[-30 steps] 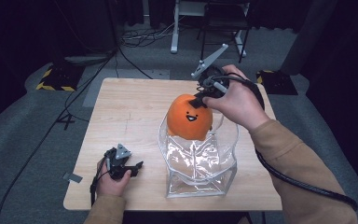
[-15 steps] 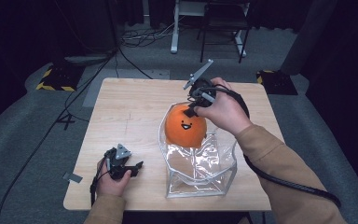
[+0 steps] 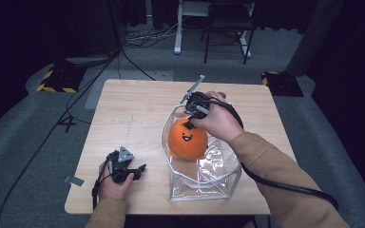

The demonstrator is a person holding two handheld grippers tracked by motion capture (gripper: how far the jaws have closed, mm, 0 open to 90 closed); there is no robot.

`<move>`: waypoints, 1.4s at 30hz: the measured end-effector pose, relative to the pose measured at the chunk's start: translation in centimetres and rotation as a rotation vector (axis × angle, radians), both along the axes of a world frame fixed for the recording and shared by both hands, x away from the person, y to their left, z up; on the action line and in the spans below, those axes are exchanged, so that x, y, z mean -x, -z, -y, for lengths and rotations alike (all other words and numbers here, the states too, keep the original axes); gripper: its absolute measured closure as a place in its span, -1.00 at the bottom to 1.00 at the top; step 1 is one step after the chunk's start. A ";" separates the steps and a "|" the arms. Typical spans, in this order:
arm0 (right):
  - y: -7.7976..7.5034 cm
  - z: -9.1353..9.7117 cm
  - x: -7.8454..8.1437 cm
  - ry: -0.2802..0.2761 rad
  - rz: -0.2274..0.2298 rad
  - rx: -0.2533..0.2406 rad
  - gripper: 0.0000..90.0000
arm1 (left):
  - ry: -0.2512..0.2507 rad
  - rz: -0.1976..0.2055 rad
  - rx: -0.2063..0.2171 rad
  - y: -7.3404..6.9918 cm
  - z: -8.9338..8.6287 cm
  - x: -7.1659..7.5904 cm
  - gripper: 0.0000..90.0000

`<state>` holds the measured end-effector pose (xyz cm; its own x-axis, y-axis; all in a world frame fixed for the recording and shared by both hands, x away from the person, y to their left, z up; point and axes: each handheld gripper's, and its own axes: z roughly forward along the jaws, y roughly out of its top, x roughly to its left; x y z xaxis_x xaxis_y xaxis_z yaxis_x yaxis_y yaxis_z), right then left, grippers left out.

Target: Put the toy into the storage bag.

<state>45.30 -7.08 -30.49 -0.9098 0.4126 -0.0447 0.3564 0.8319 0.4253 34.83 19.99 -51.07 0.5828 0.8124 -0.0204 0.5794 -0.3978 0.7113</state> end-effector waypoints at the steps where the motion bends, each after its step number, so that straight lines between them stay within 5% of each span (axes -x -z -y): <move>1: 0.3 0.0 -0.1 0.000 -0.007 0.002 0.72 | 0.000 0.000 0.001 0.0 0.0 0.0 -0.31; 23: 4.9 -0.7 -0.9 -0.006 -0.077 0.091 0.63 | 0.000 0.000 0.000 0.0 0.0 0.0 -0.31; 31: 4.9 -0.5 -0.9 -0.004 -0.076 0.086 0.47 | -0.002 -0.002 0.004 0.0 0.0 0.0 -0.31; 35: 4.5 -0.2 -0.8 0.005 -0.073 0.068 0.21 | 0.000 -0.001 0.000 0.0 0.0 0.0 -0.31; 42: 2.5 0.7 -0.4 0.015 -0.017 -0.014 -0.05 | -0.002 -0.004 0.004 0.0 0.0 0.0 -0.31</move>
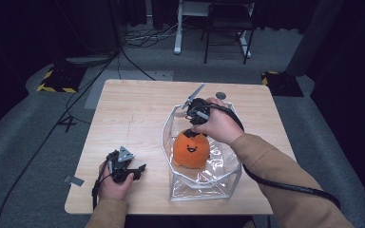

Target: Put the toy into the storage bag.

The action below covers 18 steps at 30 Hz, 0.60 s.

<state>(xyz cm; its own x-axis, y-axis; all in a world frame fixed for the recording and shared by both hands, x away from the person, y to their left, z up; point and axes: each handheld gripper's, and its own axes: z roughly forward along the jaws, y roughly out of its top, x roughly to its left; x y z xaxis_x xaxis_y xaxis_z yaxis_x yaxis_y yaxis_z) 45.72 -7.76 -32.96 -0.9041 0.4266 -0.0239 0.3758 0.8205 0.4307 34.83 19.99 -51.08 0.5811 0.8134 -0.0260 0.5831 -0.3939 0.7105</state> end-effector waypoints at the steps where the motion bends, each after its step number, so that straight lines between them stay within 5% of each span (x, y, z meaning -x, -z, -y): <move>1: -0.6 0.4 0.1 0.002 0.013 -0.015 -0.06 | -0.001 0.000 -0.001 0.0 0.0 0.0 -0.31; 18: -5.0 4.5 1.8 0.034 0.086 -0.117 -0.11 | 0.002 0.003 -0.003 0.0 0.0 0.0 -0.31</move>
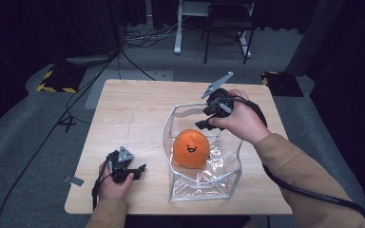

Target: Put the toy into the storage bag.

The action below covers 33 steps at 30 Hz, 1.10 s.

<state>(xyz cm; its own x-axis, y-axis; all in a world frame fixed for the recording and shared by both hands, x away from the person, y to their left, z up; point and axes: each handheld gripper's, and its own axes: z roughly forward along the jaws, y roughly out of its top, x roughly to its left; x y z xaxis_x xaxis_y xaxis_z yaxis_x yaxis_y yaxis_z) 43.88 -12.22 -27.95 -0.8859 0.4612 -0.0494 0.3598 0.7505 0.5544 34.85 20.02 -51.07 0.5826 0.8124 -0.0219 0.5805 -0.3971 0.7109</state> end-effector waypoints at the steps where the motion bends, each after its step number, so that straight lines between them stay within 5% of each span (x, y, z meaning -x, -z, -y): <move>1: -0.2 0.3 0.1 0.005 0.002 -0.007 -0.11 | -0.001 0.000 0.001 0.0 0.0 0.0 -0.31; 33: -3.1 11.9 3.2 0.181 0.063 -0.086 -0.25 | 0.002 -0.003 0.003 0.0 0.0 -0.1 -0.31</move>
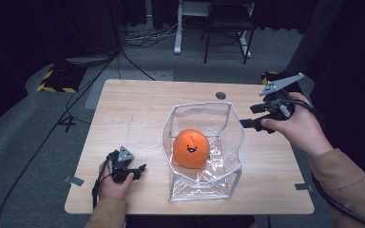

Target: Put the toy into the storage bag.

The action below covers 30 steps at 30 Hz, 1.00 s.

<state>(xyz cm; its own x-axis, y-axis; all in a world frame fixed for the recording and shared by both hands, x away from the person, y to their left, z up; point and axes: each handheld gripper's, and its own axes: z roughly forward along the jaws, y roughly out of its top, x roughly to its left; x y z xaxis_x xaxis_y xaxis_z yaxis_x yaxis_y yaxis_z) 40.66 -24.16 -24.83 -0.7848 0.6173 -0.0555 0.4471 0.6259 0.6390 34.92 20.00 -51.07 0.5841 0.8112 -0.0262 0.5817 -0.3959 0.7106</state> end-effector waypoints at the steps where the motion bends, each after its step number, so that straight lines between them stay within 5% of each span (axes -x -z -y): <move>1: 0.1 0.3 0.0 0.005 -0.001 -0.001 -0.26 | 0.000 0.000 0.000 0.0 0.0 0.0 -0.31; 8: 0.5 1.8 0.0 0.041 0.003 -0.010 -0.32 | 0.000 0.000 0.001 0.0 0.0 0.0 -0.31; 14: 1.6 3.3 0.0 0.085 0.017 -0.020 -0.61 | -0.001 -0.001 0.000 0.0 0.0 0.0 -0.31; 27: 7.5 7.4 -0.4 0.189 -0.032 -0.020 -0.63 | 0.000 0.001 0.000 0.0 0.0 0.0 -0.31; 30: 8.9 8.1 -0.5 0.223 -0.013 -0.029 -0.63 | 0.000 0.001 -0.001 0.0 0.0 0.0 -0.31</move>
